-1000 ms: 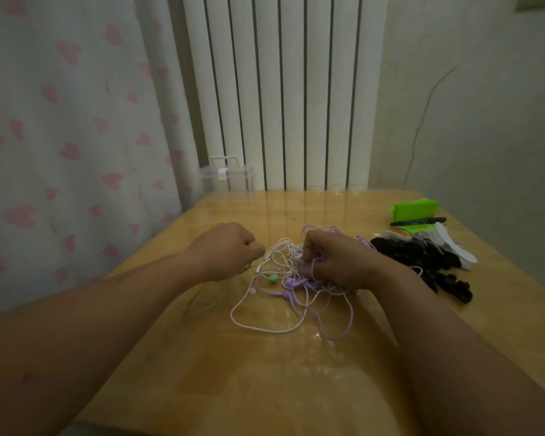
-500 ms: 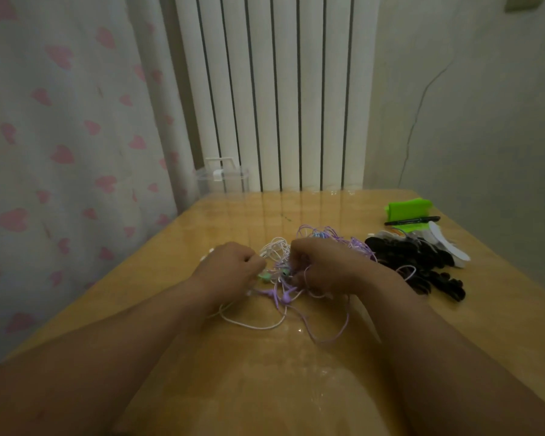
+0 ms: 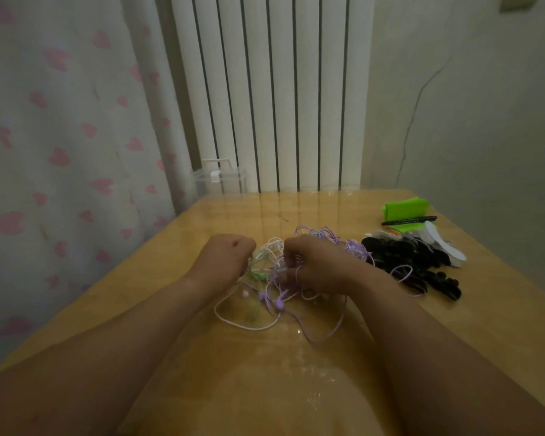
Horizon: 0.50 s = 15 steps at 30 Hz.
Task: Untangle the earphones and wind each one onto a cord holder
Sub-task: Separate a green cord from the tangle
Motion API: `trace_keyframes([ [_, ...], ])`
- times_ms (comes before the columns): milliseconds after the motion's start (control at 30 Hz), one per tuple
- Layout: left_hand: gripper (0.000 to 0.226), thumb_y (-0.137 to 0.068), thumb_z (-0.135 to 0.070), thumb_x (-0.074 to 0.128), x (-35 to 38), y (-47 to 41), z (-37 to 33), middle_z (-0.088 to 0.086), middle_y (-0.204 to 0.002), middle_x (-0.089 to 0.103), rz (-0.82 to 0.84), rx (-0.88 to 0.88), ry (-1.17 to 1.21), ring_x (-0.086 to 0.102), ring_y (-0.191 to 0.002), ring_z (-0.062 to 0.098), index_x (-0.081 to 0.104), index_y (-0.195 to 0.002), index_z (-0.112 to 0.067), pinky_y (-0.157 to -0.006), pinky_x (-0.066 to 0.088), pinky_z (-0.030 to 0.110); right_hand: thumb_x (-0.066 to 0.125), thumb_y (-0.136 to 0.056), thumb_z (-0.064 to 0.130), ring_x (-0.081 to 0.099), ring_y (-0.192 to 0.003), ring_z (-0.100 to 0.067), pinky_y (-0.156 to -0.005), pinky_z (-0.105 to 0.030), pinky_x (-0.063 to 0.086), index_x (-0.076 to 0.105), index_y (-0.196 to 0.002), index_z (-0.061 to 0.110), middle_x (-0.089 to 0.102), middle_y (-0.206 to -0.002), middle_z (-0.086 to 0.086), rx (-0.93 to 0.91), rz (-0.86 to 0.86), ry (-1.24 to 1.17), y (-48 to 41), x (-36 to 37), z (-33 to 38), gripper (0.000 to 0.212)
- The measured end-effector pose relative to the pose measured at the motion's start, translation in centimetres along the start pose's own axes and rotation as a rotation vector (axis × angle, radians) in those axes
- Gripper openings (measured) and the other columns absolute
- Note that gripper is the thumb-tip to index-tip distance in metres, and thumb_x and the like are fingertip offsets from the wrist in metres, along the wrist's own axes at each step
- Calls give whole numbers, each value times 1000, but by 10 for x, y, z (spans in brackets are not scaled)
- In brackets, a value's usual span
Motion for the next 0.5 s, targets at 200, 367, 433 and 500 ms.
trace_keyframes([
  [200, 35, -82, -30, 49, 8, 2, -5, 3, -52, 50, 43, 14, 57, 42, -52, 15, 48, -51, -13, -54, 35, 32, 82, -89, 29, 72, -81, -19, -66, -37, 65, 67, -94, 19, 63, -103, 2, -13, 32, -7, -1, 4, 2, 19],
  [367, 41, -97, -7, 48, 4, -1, -19, 2, -51, 48, -20, 5, 172, 37, -48, 12, 48, -56, -6, -47, 31, 25, 80, -89, 38, 63, -90, -21, -82, -46, 57, 59, -77, 26, 58, -98, 5, -52, 65, 157, -4, 11, -1, 27],
  [433, 41, -98, -8, 44, -8, -7, -31, 1, -49, 44, -82, -57, 385, 33, -46, 13, 47, -57, -14, -44, 25, 25, 79, -89, 40, 61, -90, -20, -85, -47, 55, 61, -80, 21, 59, -99, 2, -47, 69, 183, -5, 12, -3, 28],
  [500, 44, -100, -12, 42, -29, -16, -41, 0, -51, 36, -144, -130, 699, 27, -45, 12, 43, -57, -20, -43, 20, 24, 79, -89, 42, 60, -89, -21, -84, -48, 56, 59, -79, 19, 60, -98, 1, -29, 74, 205, -6, 11, -3, 32],
])
Point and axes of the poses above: each hand's wrist, its own y-axis away from the middle knuckle, its own x-axis out of the palm, z = x × y, the point moved 1 cm from there along -y, towards the middle knuckle
